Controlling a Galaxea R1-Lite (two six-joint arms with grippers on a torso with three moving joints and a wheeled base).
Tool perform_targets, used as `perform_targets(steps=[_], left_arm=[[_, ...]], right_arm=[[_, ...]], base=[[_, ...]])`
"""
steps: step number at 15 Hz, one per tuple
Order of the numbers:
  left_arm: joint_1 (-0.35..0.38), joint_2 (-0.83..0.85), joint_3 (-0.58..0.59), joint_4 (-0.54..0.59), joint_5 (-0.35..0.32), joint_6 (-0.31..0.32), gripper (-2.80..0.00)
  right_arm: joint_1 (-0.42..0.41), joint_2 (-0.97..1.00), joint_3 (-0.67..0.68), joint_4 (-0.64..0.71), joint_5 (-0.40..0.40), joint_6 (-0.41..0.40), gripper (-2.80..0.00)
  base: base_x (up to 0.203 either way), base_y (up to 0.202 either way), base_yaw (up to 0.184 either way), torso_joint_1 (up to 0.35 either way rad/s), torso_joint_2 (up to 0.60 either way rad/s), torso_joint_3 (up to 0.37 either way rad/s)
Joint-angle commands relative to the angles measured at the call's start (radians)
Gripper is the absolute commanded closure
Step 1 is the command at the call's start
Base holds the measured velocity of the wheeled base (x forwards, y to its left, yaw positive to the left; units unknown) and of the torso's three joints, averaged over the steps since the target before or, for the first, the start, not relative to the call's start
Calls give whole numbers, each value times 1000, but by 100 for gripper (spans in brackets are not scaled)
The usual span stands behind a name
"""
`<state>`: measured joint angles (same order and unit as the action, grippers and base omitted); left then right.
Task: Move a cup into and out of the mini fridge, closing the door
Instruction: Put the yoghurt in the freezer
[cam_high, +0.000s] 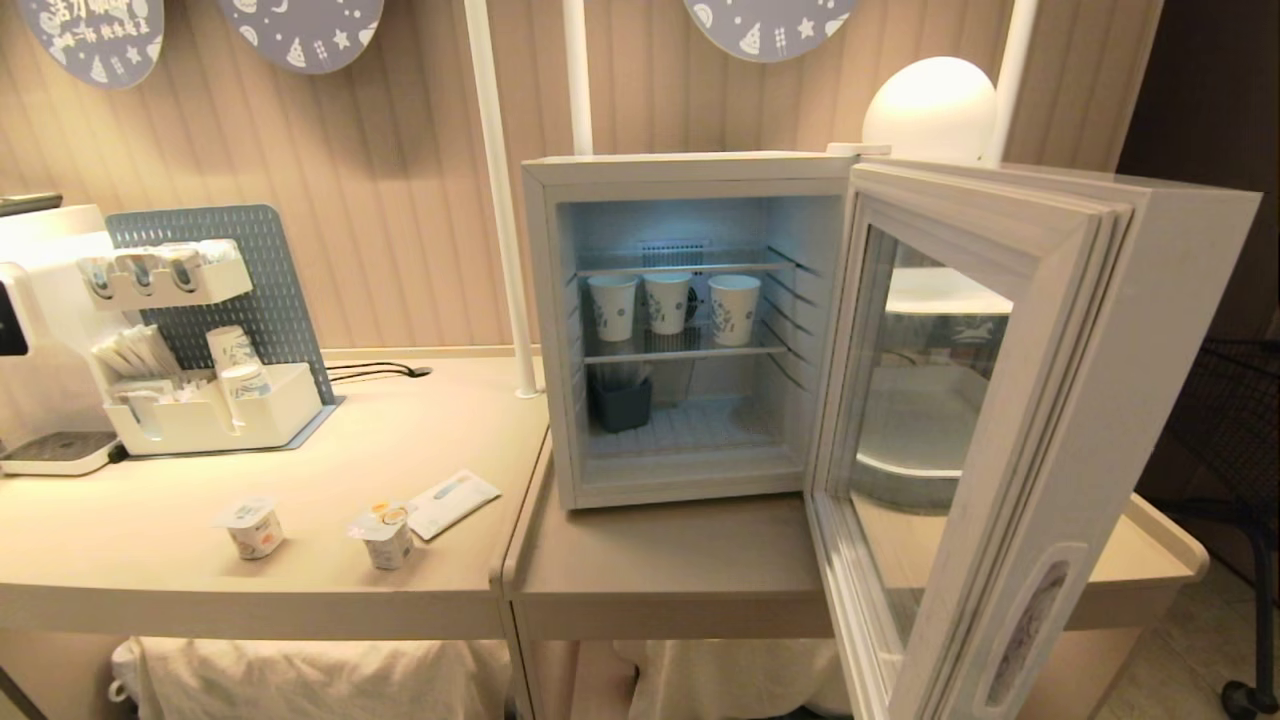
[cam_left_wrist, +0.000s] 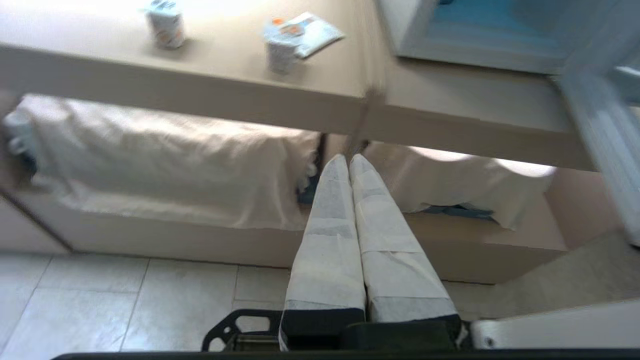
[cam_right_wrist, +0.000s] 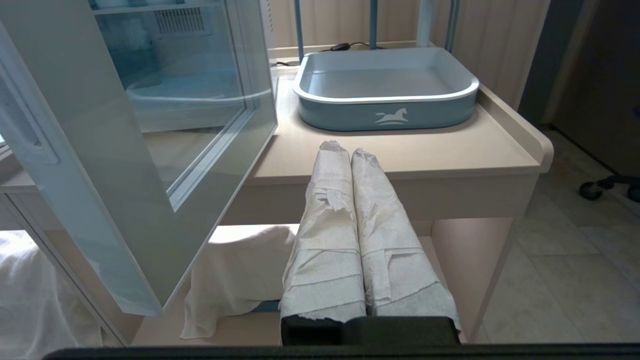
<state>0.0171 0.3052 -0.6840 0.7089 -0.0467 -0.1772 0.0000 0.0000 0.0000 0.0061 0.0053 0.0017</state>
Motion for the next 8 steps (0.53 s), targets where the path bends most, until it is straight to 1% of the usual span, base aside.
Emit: perform_targets(steps=[1,3,4,5,6,7,8], left_arm=[[19,-65,127,-81,37,4,0],[16,-77,332,-391,119,34,0],[14,-83,449,-600,146,74,0],[13,-89,545,-775,166,108,0],[10,-100,612,-867,184,135,0],[1,-137,653,-904,192,155,0],[-6,-186,665,-903,179,163,0]], right_arm=[[0,0,0,0,1,0,0],[0,0,0,0,1,0,0],[0,0,0,0,1,0,0],[0,0,0,0,1,0,0],[0,0,0,0,1,0,0],[0,0,0,0,1,0,0],[0,0,0,0,1,0,0]], base=[[0,0,0,0,0,0],[0,0,0,0,0,0],[0,0,0,0,0,0],[0,0,0,0,0,0],[0,0,0,0,0,0],[0,0,0,0,0,0],[0,0,0,0,0,0]])
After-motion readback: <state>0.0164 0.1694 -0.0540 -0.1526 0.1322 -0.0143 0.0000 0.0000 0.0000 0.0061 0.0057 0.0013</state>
